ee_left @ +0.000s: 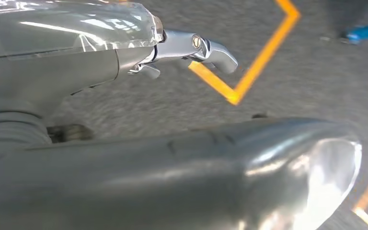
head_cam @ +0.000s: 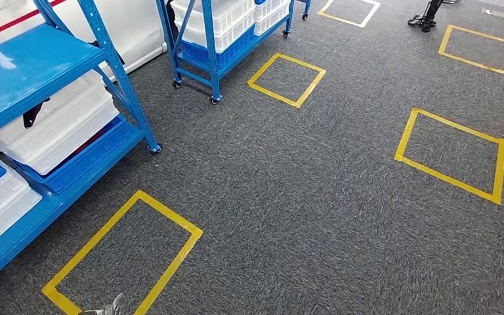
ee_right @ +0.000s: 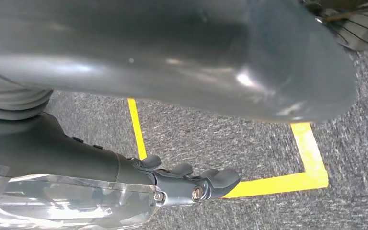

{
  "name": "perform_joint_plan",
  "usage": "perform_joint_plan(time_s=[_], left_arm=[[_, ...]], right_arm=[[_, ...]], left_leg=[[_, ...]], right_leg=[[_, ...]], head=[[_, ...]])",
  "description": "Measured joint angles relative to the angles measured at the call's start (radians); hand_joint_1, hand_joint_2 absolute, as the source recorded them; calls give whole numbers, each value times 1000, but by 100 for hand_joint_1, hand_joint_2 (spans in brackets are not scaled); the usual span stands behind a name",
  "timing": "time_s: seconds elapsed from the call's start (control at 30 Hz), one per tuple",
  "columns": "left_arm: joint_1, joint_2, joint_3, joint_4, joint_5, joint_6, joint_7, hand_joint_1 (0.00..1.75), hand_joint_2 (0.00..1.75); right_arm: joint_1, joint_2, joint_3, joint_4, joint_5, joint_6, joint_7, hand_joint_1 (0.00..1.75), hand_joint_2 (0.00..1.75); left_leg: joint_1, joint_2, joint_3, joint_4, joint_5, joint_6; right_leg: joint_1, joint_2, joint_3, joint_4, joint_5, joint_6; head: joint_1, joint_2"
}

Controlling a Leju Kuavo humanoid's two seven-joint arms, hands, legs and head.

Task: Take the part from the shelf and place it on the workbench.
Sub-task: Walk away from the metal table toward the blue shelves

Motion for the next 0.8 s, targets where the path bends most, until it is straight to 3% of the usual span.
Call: perform_joint_plan(time_s=[0.03, 0.07, 0.17, 0.23, 0.3, 0.37, 0.4, 0.43, 0.47, 0.53, 0.6, 0.73, 0.8], left_arm=[[-13, -3, 3, 59, 19, -20, 7, 0, 0], [-23, -4, 5, 99, 28, -28, 9, 0, 0], [-43, -6, 14, 207, 47, -44, 17, 0, 0], [-50, -9, 21, 279, 55, -52, 19, 0, 0], [-56, -11, 25, 334, 57, -55, 19, 0, 0], [-62, -13, 27, 375, 58, -57, 19, 0, 0], [-64, -15, 28, 391, 58, -58, 19, 0, 0], [-66, -16, 29, 403, 58, -59, 20, 0, 0], [-68, -17, 29, 415, 58, -59, 20, 0, 0], [-74, -18, 30, 435, 61, -61, 24, 0, 0], [-81, -20, 34, 460, 70, -66, 32, 0, 0], [-86, -26, 57, 515, 107, -90, 48, 0, 0], [-88, -32, 69, 535, 121, -101, 54, 0, 0]], right_arm=[[1, 0, -7, 0, -6, -3, 0, 0, 0], [1, 0, -12, 0, -9, -4, -1, 0, 0], [1, 1, -21, 0, -12, -7, -1, 0, 0], [2, 3, -26, 0, -13, -8, -1, 0, 0], [5, 4, -30, 1, -13, -9, -1, 0, 0], [8, 4, -33, 1, -15, -9, -1, 0, 0], [8, 4, -33, 2, -15, -9, -1, 0, 0], [9, 4, -33, 2, -16, -9, -1, 0, 0], [9, 4, -33, 2, -16, -9, -1, 0, 0], [8, 4, -34, 2, -18, -9, -1, 0, 0], [9, 5, -36, 2, -22, -9, -1, 0, 0], [11, 6, -46, 4, -28, -9, -3, 0, 0], [13, 5, -49, 6, -27, -11, -4, 0, 0]], left_leg=[[-1, -6, 1, 2, -3, -5], [-3, -7, 0, 3, -5, -10], [-3, -8, 0, 2, -7, -22], [-1, -2, -6, 23, -25, -32], [2, 8, -48, 115, -81, -42], [6, 14, -115, 255, -144, -50], [7, 16, -136, 298, -153, -52], [9, 17, -137, 300, -142, -53], [10, 19, -116, 257, -111, -52], [10, 24, -41, 105, -41, -47], [6, 29, 5, 10, -13, -37], [5, 28, 15, -10, -8, -12], [8, 28, 20, -19, -1, -1]], right_leg=[[2, 3, 30, -76, 42, -5], [4, 5, 38, -99, 47, -9], [5, 6, 39, -104, 46, -20], [2, 2, 43, -111, 49, -33], [1, -3, 44, -116, 51, -43], [3, -8, 42, -116, 50, -46], [3, -10, 43, -116, 49, -47], [4, -12, 44, -116, 49, -47], [4, -12, 46, -116, 48, -46], [5, -13, 52, -114, 44, -41], [8, -14, 54, -112, 41, -32], [3, -12, 53, -99, 28, -9], [1, -8, 18, -20, -21, -1]], head=[[0, 0], [0, 0], [0, 0], [0, 0], [-1, 0], [-1, 0], [-1, 0], [-1, 0], [-1, 0], [-1, 0], [-1, 0], [-1, 0], [0, 0]])
